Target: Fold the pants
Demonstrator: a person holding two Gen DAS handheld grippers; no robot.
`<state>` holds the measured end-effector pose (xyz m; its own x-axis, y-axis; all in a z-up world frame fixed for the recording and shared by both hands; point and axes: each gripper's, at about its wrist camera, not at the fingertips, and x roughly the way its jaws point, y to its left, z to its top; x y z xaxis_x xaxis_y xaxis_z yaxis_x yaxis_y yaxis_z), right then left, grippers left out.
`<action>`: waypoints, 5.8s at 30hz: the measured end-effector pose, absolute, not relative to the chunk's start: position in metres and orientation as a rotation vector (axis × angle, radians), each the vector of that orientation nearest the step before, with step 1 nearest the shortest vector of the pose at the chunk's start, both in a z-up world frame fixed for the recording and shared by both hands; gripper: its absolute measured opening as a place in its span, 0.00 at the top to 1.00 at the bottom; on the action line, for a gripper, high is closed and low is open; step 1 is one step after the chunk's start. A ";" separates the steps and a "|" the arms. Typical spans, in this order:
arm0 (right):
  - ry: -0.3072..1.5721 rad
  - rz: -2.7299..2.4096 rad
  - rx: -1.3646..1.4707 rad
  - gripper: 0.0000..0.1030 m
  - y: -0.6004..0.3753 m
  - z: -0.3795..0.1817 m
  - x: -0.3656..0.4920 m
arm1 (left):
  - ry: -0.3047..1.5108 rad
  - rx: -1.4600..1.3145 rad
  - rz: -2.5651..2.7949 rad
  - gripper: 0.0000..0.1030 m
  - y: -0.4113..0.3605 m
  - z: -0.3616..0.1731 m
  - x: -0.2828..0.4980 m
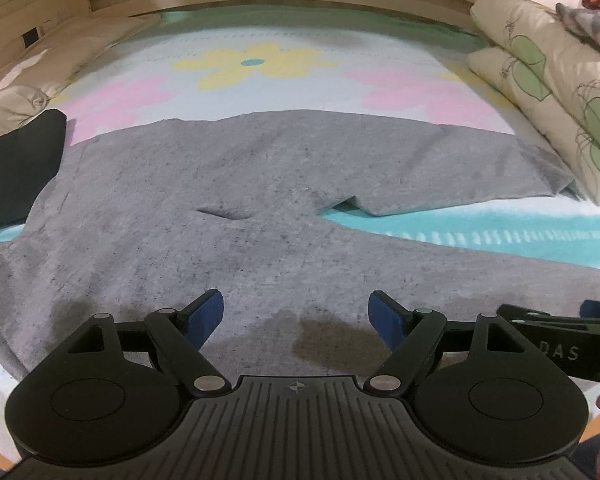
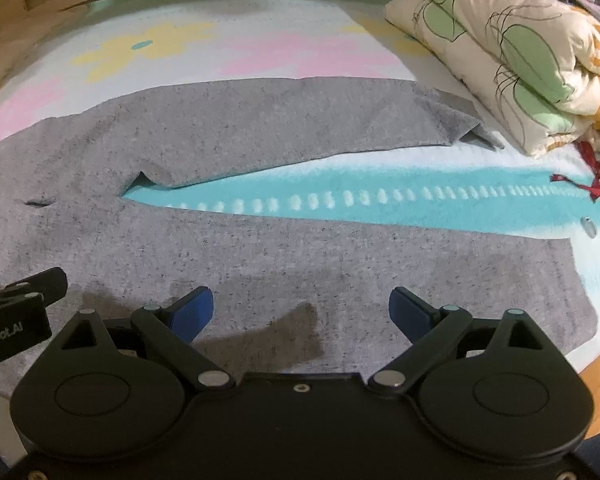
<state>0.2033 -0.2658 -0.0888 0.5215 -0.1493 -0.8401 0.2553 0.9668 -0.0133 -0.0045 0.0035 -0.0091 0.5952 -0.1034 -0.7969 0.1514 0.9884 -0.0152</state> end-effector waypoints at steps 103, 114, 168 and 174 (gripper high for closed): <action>1.214 -0.394 0.593 0.89 -0.371 -0.112 0.404 | 1.186 -0.389 -0.075 0.24 0.050 -0.041 0.313; 1.164 -0.373 0.549 0.89 -0.354 -0.114 0.381 | 1.313 -0.438 0.044 0.27 0.027 -0.104 0.359; 0.946 -0.482 0.167 0.40 -0.317 -0.032 0.167 | 1.101 0.083 -0.289 0.94 -0.043 -0.072 0.147; 1.016 -0.523 0.086 0.43 -0.315 -0.072 0.224 | 1.109 0.079 -0.325 0.93 -0.037 -0.095 0.153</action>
<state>0.2236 -0.3147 -0.0717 0.4158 -0.3770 -0.8277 0.4551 0.8742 -0.1696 0.1531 -0.0368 -0.0952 0.4038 -0.2180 -0.8885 0.2961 0.9501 -0.0986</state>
